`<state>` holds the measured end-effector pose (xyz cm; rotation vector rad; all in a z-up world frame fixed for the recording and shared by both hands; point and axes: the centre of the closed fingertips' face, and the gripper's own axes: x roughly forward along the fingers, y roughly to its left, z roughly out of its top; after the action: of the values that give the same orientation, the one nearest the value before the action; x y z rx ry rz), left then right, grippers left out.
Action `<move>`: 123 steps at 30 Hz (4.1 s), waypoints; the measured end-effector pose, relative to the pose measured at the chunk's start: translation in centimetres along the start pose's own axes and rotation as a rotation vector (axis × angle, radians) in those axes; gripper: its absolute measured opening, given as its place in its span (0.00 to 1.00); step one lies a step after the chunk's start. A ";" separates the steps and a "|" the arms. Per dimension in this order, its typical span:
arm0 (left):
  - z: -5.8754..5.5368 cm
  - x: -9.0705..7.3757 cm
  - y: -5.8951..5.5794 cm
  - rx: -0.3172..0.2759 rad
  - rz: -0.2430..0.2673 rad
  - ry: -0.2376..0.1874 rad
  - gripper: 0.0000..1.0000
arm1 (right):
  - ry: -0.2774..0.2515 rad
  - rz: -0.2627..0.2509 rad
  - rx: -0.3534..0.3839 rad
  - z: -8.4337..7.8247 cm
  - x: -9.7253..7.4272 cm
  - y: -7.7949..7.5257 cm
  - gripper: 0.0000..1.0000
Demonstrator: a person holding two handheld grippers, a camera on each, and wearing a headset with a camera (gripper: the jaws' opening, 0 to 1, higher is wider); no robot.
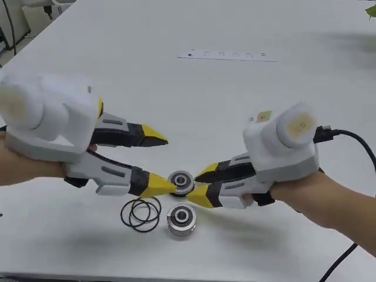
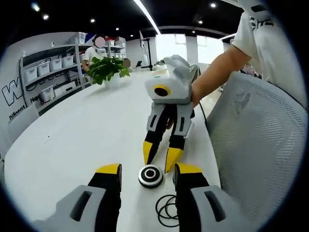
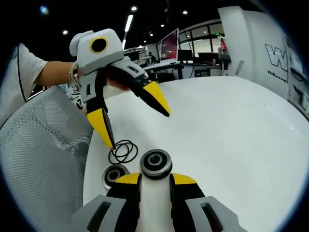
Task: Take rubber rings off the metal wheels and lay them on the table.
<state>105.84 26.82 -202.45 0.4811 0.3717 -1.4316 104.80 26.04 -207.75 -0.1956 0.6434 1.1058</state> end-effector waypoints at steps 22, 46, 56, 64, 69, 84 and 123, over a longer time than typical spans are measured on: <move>-2.6 2.7 -0.4 -0.060 -0.019 0.070 0.08 | -0.004 -0.018 -0.034 0.1 0.2 -0.3 0.17; -2.6 2.6 -0.5 -0.073 -0.005 0.038 0.07 | 0.012 -0.042 -0.092 0.0 0.2 -0.2 0.14; -2.6 2.7 -0.5 -0.064 -0.003 0.041 0.07 | 0.025 -0.054 -0.089 0.0 0.1 -0.3 0.12; -2.6 2.7 -0.5 -0.058 0.000 0.040 0.07 | 0.040 -0.076 -0.076 -0.2 -0.1 -0.7 0.00; -2.6 2.7 -0.5 -0.058 0.002 0.038 0.07 | 0.017 -0.091 0.018 -0.2 -0.2 -0.9 0.00; -2.6 2.7 -0.5 -0.043 0.008 0.023 0.07 | -0.133 -0.032 0.371 0.9 -1.2 -1.2 0.00; 1.2 0.0 0.1 -0.034 -0.006 -0.040 0.30 | -0.164 -0.043 0.299 3.5 -1.6 -0.8 0.00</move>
<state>105.93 26.19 -201.48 0.4233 0.3646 -1.4370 106.40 26.06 -204.19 0.1367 0.6460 0.9603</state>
